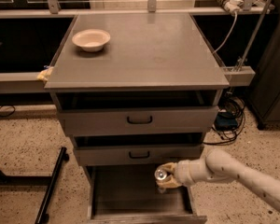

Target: Pick redbull can from bottom drawer and place on counter

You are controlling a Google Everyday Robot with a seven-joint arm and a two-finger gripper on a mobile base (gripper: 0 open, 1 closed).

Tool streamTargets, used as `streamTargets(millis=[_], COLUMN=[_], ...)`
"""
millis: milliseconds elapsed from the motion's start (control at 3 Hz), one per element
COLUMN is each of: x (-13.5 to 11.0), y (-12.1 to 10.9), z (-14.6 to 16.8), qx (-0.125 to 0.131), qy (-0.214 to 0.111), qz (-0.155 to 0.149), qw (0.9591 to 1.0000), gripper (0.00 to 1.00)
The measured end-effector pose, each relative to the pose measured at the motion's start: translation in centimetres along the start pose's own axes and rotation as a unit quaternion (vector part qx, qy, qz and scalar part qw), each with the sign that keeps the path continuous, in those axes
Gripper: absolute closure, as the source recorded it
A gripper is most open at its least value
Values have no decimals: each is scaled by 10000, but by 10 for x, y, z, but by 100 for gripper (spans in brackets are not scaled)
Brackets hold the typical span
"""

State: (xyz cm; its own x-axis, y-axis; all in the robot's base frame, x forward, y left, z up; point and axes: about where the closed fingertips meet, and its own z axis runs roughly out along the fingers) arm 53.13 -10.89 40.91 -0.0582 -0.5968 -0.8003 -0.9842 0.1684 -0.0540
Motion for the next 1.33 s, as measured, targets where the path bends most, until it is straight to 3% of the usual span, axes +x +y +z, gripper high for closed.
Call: streamTargets(millis=[333, 667, 1000, 1333], x=[-29, -30, -45, -97], y=[-7, -8, -5, 12], z=[-25, -25, -32, -63], qx=[68, 74, 42, 74], qy=[175, 173, 82, 7], qz=[-150, -164, -273, -310], qw=[9997, 9997, 9996, 9995], gripper=[100, 100, 100, 100])
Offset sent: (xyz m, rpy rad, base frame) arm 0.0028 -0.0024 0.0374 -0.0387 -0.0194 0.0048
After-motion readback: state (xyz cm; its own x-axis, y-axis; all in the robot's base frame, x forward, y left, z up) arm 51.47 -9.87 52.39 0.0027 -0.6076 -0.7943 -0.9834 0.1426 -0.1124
